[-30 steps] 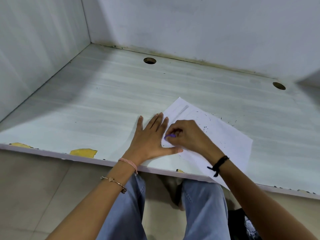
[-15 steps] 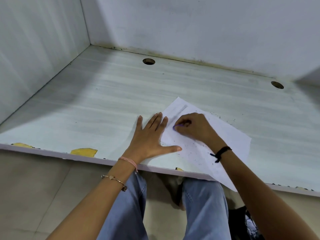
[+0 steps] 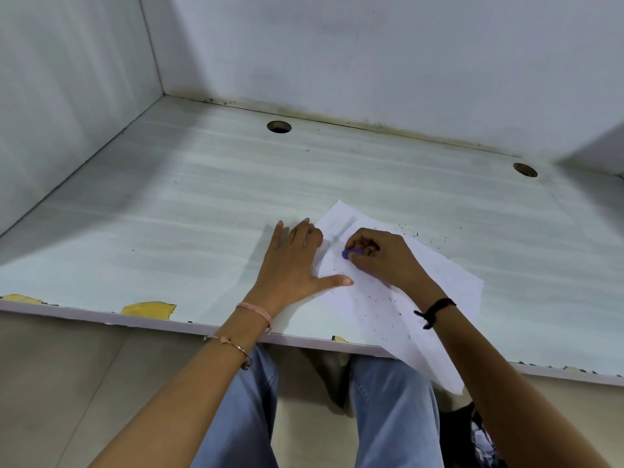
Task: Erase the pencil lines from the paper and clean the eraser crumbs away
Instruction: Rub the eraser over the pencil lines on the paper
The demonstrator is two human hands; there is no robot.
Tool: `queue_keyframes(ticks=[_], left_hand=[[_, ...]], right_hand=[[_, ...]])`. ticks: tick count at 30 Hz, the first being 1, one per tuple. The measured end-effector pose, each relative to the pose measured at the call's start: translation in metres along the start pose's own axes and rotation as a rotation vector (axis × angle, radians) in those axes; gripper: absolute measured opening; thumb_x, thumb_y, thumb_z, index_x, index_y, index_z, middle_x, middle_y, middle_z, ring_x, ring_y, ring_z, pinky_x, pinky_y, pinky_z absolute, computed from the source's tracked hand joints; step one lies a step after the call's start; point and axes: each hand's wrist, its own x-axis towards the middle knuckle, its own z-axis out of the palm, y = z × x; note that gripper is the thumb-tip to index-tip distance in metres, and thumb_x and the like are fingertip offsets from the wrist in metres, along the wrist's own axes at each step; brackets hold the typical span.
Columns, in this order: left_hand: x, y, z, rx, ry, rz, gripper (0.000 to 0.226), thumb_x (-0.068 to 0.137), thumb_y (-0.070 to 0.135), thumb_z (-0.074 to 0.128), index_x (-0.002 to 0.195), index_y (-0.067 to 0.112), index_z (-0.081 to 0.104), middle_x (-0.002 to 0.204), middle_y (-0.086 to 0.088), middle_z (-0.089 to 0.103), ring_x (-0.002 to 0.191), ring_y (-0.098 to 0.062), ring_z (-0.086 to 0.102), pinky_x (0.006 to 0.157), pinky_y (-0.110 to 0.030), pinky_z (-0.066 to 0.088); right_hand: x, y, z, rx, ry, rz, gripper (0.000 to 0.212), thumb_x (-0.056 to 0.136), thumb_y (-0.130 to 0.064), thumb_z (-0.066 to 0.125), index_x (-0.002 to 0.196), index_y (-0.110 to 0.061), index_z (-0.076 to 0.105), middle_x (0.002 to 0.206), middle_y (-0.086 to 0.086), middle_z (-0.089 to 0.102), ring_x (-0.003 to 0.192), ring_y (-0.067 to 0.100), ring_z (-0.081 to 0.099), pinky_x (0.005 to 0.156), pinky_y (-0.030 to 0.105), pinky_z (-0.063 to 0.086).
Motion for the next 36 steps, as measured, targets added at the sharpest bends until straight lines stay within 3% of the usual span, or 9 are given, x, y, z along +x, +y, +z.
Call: queue_keyframes(ticks=[3,6,9,14,18,23,28,31,36], left_hand=[[0.002,0.004,0.002,-0.022,-0.13,-0.006,0.103,0.072,0.089,0.035,0.154,0.029,0.018,0.165,0.0,0.005,0.151,-0.011,-0.007,0.118,-0.054,-0.013],[0.003,0.002,0.009,0.025,-0.176,-0.014,0.105,0.072,0.092,0.026,0.156,0.034,0.001,0.164,0.003,-0.009,0.149,-0.009,-0.014,0.116,-0.058,-0.015],[0.004,0.001,0.01,0.053,-0.173,-0.01,0.106,0.072,0.093,0.026,0.156,0.033,-0.001,0.164,0.003,-0.01,0.149,-0.009,-0.015,0.115,-0.059,-0.013],[0.003,0.004,0.008,0.011,-0.173,-0.028,0.104,0.075,0.09,0.029,0.156,0.034,-0.002,0.164,0.003,-0.01,0.149,-0.009,-0.016,0.115,-0.058,-0.016],[0.006,0.001,0.012,0.096,-0.164,0.004,0.111,0.066,0.095,0.012,0.156,0.031,-0.002,0.165,0.0,-0.009,0.15,-0.012,-0.014,0.115,-0.06,-0.012],[0.003,0.003,0.009,0.012,-0.167,-0.021,0.103,0.076,0.09,0.03,0.156,0.033,-0.001,0.164,0.002,-0.009,0.149,-0.009,-0.014,0.115,-0.058,-0.017],[0.005,0.002,0.011,0.048,-0.167,-0.016,0.106,0.073,0.093,0.025,0.156,0.033,0.0,0.164,0.003,-0.01,0.149,-0.009,-0.015,0.115,-0.059,-0.015],[0.004,0.003,0.008,0.038,-0.178,-0.015,0.104,0.075,0.091,0.028,0.156,0.033,-0.001,0.164,0.003,-0.01,0.149,-0.01,-0.015,0.115,-0.058,-0.016],[0.004,0.004,0.008,0.037,-0.185,-0.023,0.105,0.073,0.092,0.025,0.156,0.033,-0.002,0.164,0.003,-0.011,0.149,-0.009,-0.015,0.115,-0.058,-0.015]], right_hand=[[0.002,-0.004,0.0,0.016,0.04,0.019,0.012,0.077,-0.01,0.066,0.081,-0.02,0.071,0.076,-0.003,0.066,0.058,-0.001,0.052,0.054,0.004,0.039],[-0.004,-0.016,0.009,0.033,0.033,-0.034,0.011,0.077,-0.009,0.067,0.081,-0.017,0.073,0.073,-0.004,0.065,0.06,0.0,0.052,0.056,0.008,0.041],[-0.006,-0.02,0.011,-0.016,-0.056,-0.095,0.011,0.077,-0.01,0.069,0.082,-0.017,0.075,0.074,-0.004,0.066,0.064,0.006,0.055,0.06,0.016,0.044],[0.013,-0.015,0.001,-0.026,0.125,-0.003,0.01,0.075,-0.005,0.068,0.079,-0.011,0.075,0.066,-0.005,0.063,0.058,0.008,0.051,0.056,0.016,0.04],[-0.008,-0.032,0.014,-0.067,-0.125,-0.12,0.008,0.077,-0.013,0.071,0.082,-0.017,0.075,0.076,0.0,0.067,0.067,0.009,0.059,0.062,0.02,0.045],[0.022,-0.007,-0.007,-0.058,0.133,0.025,0.008,0.076,-0.008,0.067,0.078,-0.009,0.075,0.07,0.002,0.065,0.053,0.004,0.049,0.053,0.013,0.038],[-0.005,-0.024,0.01,-0.085,-0.1,-0.1,0.008,0.076,-0.014,0.07,0.082,-0.018,0.075,0.076,-0.003,0.067,0.069,0.007,0.059,0.062,0.019,0.045],[0.015,-0.012,-0.005,-0.089,0.021,-0.046,0.008,0.077,-0.011,0.07,0.081,-0.014,0.076,0.074,-0.001,0.068,0.06,0.004,0.055,0.055,0.007,0.04],[0.004,-0.021,0.004,-0.082,0.02,-0.07,0.007,0.078,-0.01,0.068,0.081,-0.013,0.074,0.072,-0.004,0.063,0.065,0.006,0.055,0.06,0.017,0.043]])
